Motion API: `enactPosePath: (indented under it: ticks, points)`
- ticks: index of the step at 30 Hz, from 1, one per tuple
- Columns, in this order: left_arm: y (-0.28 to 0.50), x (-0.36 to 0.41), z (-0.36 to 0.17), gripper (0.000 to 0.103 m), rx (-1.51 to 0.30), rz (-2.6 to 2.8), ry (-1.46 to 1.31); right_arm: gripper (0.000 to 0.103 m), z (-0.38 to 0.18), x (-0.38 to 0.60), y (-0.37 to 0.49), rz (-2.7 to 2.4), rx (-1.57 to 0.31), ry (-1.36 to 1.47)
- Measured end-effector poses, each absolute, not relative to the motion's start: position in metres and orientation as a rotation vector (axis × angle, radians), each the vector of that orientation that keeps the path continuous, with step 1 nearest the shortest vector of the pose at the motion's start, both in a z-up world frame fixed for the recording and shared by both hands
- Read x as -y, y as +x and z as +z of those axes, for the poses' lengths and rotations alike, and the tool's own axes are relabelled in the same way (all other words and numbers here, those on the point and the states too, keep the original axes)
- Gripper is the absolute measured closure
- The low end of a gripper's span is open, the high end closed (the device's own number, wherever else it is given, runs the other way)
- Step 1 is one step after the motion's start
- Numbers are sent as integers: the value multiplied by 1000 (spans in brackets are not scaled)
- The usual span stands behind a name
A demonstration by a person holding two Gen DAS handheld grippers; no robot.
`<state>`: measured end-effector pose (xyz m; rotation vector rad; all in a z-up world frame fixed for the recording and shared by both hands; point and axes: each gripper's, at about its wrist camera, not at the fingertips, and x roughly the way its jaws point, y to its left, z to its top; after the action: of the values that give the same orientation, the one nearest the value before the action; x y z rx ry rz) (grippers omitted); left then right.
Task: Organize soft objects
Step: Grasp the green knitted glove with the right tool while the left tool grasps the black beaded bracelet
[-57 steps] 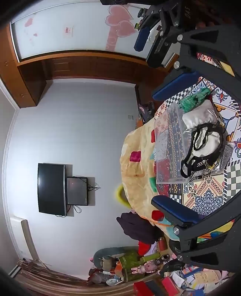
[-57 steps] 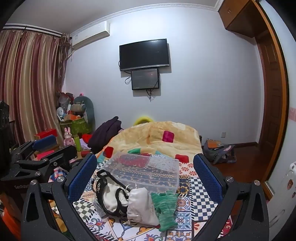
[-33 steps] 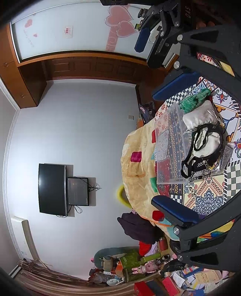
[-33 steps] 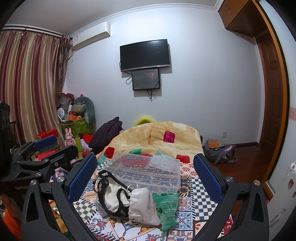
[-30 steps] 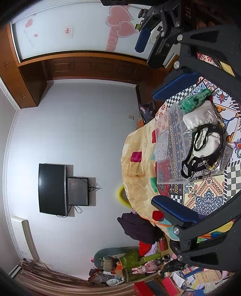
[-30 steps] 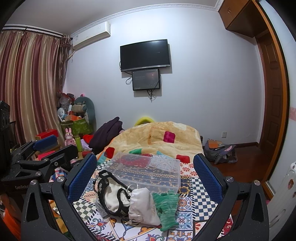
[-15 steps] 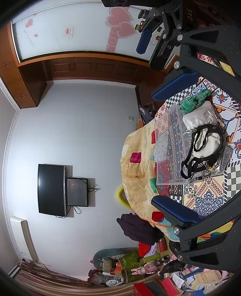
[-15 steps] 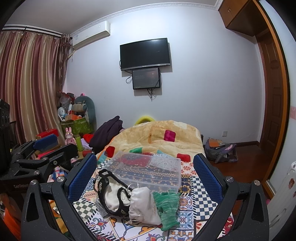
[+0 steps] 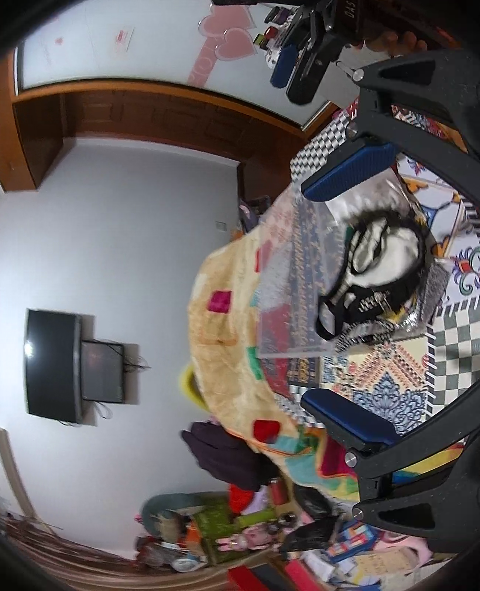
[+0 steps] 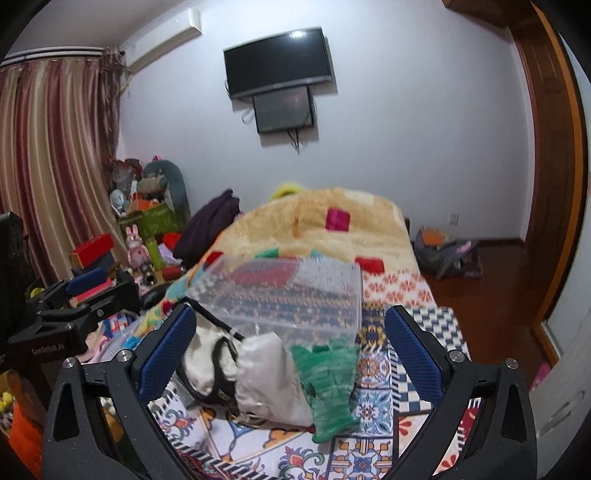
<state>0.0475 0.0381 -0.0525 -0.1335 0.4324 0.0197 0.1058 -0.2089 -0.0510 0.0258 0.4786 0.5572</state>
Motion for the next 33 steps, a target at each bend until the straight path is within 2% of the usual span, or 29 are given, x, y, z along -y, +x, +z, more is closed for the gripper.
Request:
enactPosePath:
  ticks: [1,3,7,11,24,28,30,32,33]
  points:
    - [50,-42,-56,5,-441,25,-142,9,-55,209,110,555,-495,26]
    - [59,-51,-66,17,-467,35,-150,14,-63,209,116,552,-531,26]
    - [69,-65,-84,26,-524,52,-178,28,-80,213,129,540,-605,30]
    - [77,-72,-100,40,-581,58,-189,39,-96,218,139,525,-671,27]
    - [101,-84,-139,76,-694,20,-222,48,-129,212,157,532,-824,18]
    - [104,-82,-146,93,-716,-7,-220,67,-134,209,160,578,-857,37]
    - [103,-82,-145,95,-709,-11,-221,75,-134,209,159,591,-860,45]
    - [99,-82,-141,96,-691,-11,-217,86,-134,209,159,598,-858,47]
    - [97,-82,-138,96,-685,-10,-214,88,-134,210,159,600,-855,47]
